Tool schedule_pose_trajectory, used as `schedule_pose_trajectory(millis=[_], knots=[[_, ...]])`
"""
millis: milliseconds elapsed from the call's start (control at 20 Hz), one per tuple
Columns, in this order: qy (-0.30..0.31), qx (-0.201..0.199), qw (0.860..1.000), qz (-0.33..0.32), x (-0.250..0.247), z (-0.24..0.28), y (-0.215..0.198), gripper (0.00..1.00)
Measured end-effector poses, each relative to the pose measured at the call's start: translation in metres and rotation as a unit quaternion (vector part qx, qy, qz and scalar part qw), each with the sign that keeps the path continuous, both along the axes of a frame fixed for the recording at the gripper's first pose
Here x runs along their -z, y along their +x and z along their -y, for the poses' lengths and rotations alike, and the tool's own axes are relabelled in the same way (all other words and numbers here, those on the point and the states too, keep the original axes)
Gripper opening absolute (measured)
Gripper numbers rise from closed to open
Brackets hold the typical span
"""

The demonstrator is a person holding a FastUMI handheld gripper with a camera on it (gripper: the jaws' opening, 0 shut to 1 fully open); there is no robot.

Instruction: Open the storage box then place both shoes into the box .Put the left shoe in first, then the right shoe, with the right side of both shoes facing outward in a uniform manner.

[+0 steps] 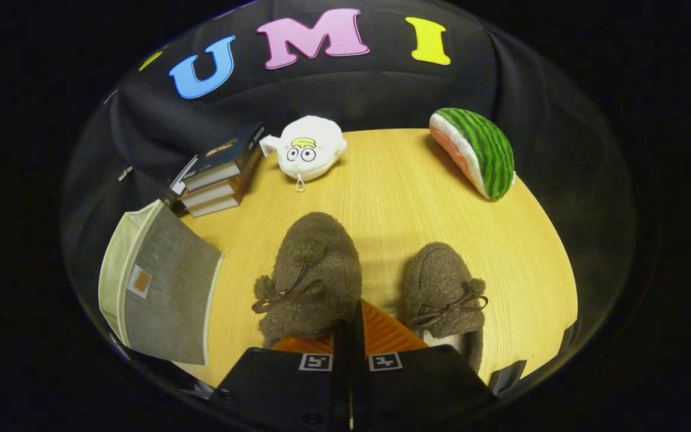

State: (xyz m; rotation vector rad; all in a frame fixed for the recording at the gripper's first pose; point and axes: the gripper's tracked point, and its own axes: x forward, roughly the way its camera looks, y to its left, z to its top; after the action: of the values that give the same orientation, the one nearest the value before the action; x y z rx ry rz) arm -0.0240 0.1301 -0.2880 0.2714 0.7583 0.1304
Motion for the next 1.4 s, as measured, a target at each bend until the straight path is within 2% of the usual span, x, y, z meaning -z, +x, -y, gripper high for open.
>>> schedule_pose_trajectory(millis=[450, 700, 850, 1100, 1400], knots=[[0.086, -0.012, 0.995, 0.047, -0.142, -0.072, 0.005, 0.07], [0.130, -0.029, 0.990, 0.048, -0.189, -0.139, 0.003, 0.07], [0.144, -0.039, 0.989, 0.021, -0.194, -0.182, -0.002, 0.07], [0.120, -0.050, 0.991, -0.018, -0.176, -0.238, -0.008, 0.07], [0.095, -0.060, 0.992, -0.065, -0.126, -0.296, -0.010, 0.07]])
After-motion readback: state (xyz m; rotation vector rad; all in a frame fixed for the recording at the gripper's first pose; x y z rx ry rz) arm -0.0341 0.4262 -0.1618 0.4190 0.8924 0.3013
